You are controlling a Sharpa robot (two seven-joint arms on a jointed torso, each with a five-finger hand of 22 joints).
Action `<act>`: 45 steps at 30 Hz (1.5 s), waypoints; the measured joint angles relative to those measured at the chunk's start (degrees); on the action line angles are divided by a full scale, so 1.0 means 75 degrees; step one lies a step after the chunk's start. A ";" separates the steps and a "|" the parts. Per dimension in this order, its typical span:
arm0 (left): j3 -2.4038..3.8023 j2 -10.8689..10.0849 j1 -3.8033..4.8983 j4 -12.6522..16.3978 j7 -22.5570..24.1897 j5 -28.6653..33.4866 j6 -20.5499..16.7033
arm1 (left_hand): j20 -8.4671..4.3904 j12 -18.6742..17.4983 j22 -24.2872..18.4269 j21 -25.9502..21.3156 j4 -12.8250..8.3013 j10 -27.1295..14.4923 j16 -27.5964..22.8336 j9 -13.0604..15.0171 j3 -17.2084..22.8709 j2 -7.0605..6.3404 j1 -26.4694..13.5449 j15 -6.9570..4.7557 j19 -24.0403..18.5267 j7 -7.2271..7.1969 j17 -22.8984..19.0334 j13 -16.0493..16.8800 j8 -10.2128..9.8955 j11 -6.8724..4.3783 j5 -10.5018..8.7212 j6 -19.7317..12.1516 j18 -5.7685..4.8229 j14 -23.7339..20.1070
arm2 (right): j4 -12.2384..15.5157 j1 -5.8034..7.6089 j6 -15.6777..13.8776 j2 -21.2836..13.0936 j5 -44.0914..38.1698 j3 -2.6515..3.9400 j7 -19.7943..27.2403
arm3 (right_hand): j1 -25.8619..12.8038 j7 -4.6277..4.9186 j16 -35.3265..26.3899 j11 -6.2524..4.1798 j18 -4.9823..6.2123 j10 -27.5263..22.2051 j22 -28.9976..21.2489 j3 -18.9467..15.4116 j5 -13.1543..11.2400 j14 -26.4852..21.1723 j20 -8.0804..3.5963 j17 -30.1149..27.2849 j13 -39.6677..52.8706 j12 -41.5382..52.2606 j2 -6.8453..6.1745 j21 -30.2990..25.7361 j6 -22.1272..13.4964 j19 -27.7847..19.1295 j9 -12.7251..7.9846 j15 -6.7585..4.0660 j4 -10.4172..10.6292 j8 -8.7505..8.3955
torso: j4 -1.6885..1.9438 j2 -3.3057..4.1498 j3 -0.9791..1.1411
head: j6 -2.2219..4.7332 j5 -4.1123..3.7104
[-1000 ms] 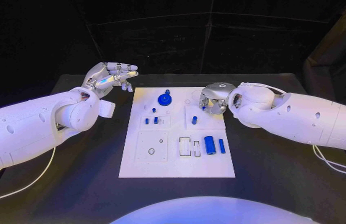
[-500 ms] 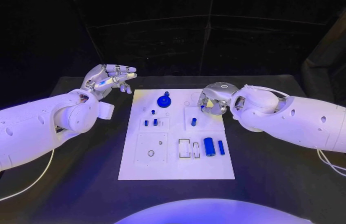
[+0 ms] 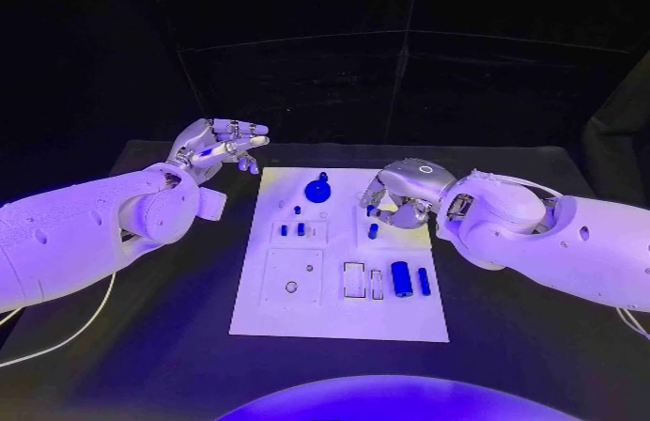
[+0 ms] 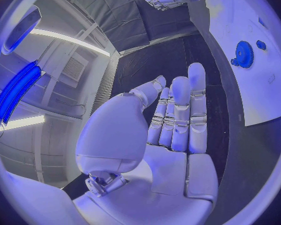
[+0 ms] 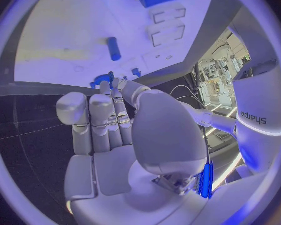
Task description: Assemble the parts on the task board
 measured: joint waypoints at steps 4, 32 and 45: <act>0.0000 0.0021 0.0000 -0.0024 0.0000 0.0000 0.0000 | 0.0000 0.0000 0.0000 0.0000 0.0000 0.0000 0.0000 0.0000 0.0000 0.0000 0.0000 0.0000 0.0000 0.0000 0.0000 -0.0005 0.0000 0.0000 0.0000 0.0000 0.0000 0.0000 | 0.0207 0.0000 -0.0142 0.0266 0.0063 0.0002 0.0092 | 0.0000 0.0000 0.0000 0.0000 0.0000 0.0000 0.0000 0.0019 0.0000 0.0000 0.0000 0.0000 -0.0003 0.0000 0.0000 0.0000 0.0000 0.0000 0.0000 0.0000 -0.0019 0.0000 | 0.0006 0.0007 -0.0001 | -0.0031 0.0181; 0.0000 0.0184 0.0002 -0.0025 -0.0001 0.0003 0.0001 | 0.0000 -0.0001 -0.0008 -0.0029 0.0000 0.0000 0.0000 -0.0008 0.0000 0.0000 0.0000 0.0028 0.0000 0.0000 -0.0010 -0.0012 0.0000 0.0000 0.0000 0.0000 -0.0002 -0.0028 | -0.0660 -0.0935 -0.0192 0.1723 0.0281 -0.0025 0.0604 | -0.0001 0.0000 0.0057 0.0000 0.0000 -0.0001 0.0028 0.0063 0.0029 0.0000 0.0000 0.0028 -0.0003 -0.0030 0.0001 0.0059 -0.0001 0.0000 -0.0011 0.0000 -0.0068 0.0000 | 0.0001 0.0018 -0.0014 | -0.0283 0.0779; 0.0000 0.0188 0.0002 -0.0021 -0.0001 0.0004 0.0000 | 0.0000 -0.0001 -0.0017 -0.0028 0.0000 -0.0028 0.0000 -0.0015 0.0000 0.0000 0.0000 0.0028 0.0000 0.0000 -0.0018 -0.0022 0.0000 0.0028 0.0000 0.0000 -0.0002 -0.0028 | -0.0794 -0.1033 -0.0015 0.1852 0.0239 -0.0031 0.0626 | -0.0069 -0.0001 0.0057 0.0001 0.0001 -0.0001 0.0027 0.0085 0.0029 0.0000 0.0000 0.0026 -0.0001 -0.0030 0.0010 0.0059 -0.0003 -0.0001 -0.0007 0.0000 -0.0046 -0.0001 | -0.0008 0.0011 -0.0006 | -0.0357 0.0858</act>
